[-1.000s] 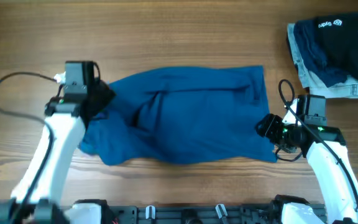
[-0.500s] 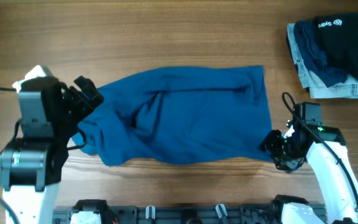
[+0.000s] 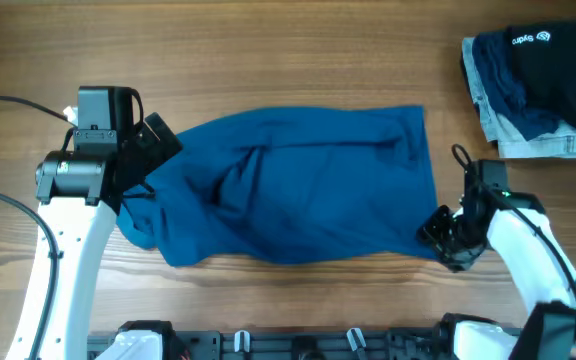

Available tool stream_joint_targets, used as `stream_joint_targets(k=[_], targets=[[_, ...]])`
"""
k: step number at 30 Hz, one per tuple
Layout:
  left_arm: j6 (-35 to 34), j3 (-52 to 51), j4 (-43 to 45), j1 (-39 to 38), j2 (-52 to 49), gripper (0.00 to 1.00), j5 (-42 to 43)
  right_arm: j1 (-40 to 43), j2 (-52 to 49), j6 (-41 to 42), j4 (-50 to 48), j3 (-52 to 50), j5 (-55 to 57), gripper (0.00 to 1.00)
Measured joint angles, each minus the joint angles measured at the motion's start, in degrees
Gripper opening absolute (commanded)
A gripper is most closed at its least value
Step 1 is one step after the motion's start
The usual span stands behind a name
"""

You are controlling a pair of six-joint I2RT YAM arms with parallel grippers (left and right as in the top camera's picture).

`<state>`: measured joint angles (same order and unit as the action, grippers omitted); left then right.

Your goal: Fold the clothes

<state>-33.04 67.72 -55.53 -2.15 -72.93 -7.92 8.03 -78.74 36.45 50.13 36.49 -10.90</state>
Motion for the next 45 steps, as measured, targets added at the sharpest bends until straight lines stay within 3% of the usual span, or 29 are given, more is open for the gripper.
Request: stream_joint_targets(k=[3,4,10,13,16,25,32,33,35,36,39,42,45], targets=[[0.0,0.0,0.0,0.0,0.0,1.00,0.0,0.0,-3.6,-0.5,-1.3,0.0,0.0,0.10],[0.0,0.0,0.0,0.0,0.0,1.00,0.0,0.0,-4.3,-0.9,-1.5,0.0,0.0,0.04],[0.0,0.0,0.0,0.0,0.0,1.00,0.0,0.0,-4.9,-3.4,2.0,0.8,-1.1,0.04],[0.0,0.0,0.1,0.0,0.0,1.00,0.0,0.0,1.3,-5.1,7.5,5.5,-1.4,0.04],[0.0,0.0,0.3,0.0,0.0,1.00,0.0,0.0,6.6,-5.9,6.6,8.9,-2.1,0.04],[0.0,0.0,2.0,0.0,0.0,1.00,-0.2,0.0,5.5,-6.3,-17.7,9.0,-2.6,0.04],[0.0,0.0,2.0,0.0,-2.6,1.00,-0.2,-1.9,-9.9,-5.5,-33.1,9.0,-2.6,0.05],[0.0,0.0,2.0,0.0,-3.2,1.00,-0.2,-3.2,-12.2,-5.2,-34.4,9.0,-2.6,0.26],[0.0,0.0,2.0,0.0,-4.0,1.00,-0.8,-5.2,-14.5,-4.5,-36.8,9.0,-2.3,0.88],[0.0,0.0,2.0,0.0,-4.1,1.00,-1.3,-5.9,-14.6,-4.8,-36.8,9.0,-2.1,0.99],[0.1,0.1,1.2,0.0,-3.5,1.00,-1.9,-6.1,-14.2,-5.6,-30.7,11.5,1.1,1.00],[-0.8,2.1,-5.4,0.0,2.0,1.00,1.4,-6.1,-10.6,-8.6,-21.2,19.6,3.1,1.00],[-11.3,3.1,-18.9,0.0,11.5,1.00,6.7,-6.1,-7.0,-10.5,-19.5,22.8,2.3,1.00]])
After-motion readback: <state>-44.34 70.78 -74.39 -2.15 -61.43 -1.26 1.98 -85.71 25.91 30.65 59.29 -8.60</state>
